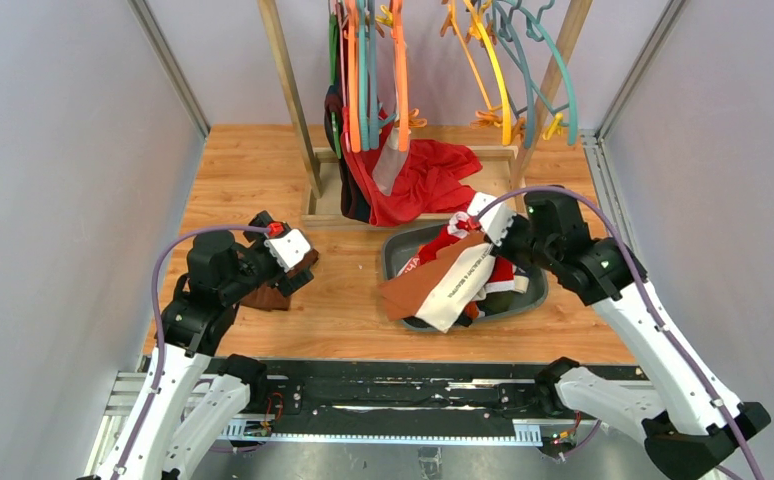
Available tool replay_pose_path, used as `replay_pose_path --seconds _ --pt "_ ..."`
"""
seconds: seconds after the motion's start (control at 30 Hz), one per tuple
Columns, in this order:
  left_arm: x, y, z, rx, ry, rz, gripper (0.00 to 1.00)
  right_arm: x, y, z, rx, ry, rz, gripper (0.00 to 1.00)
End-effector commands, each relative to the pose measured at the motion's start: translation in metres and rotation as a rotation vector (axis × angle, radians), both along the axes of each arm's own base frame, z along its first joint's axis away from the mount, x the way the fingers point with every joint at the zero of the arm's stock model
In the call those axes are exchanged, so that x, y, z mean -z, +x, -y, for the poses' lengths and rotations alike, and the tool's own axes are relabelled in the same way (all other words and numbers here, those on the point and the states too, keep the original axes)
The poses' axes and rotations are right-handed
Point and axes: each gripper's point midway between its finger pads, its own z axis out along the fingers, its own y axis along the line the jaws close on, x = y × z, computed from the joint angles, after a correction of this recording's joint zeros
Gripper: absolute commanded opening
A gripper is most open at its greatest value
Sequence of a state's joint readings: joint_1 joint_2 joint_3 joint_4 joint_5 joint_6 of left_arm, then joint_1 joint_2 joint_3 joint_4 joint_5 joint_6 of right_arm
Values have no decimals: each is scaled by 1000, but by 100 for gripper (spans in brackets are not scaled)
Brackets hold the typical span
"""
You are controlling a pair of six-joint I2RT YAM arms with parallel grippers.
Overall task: Remove the underwear clipped to the hanger
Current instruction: Adjust the underwear in the bin.
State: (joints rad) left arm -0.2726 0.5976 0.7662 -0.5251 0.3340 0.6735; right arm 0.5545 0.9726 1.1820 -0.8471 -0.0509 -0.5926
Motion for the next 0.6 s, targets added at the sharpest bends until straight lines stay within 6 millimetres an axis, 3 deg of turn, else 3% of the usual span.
replay_pose_path --seconds 0.0,0.1,0.4,0.57 --pt "-5 3 3 14 -7 26 98 -9 6 30 144 -7 16 1" --pt "-6 3 4 15 -7 26 98 -2 12 46 215 -23 -1 1" --pt "-5 4 4 18 -5 26 98 48 30 84 367 -141 -70 2" --pt "-6 4 4 19 -7 27 98 77 23 47 203 -36 -183 5"
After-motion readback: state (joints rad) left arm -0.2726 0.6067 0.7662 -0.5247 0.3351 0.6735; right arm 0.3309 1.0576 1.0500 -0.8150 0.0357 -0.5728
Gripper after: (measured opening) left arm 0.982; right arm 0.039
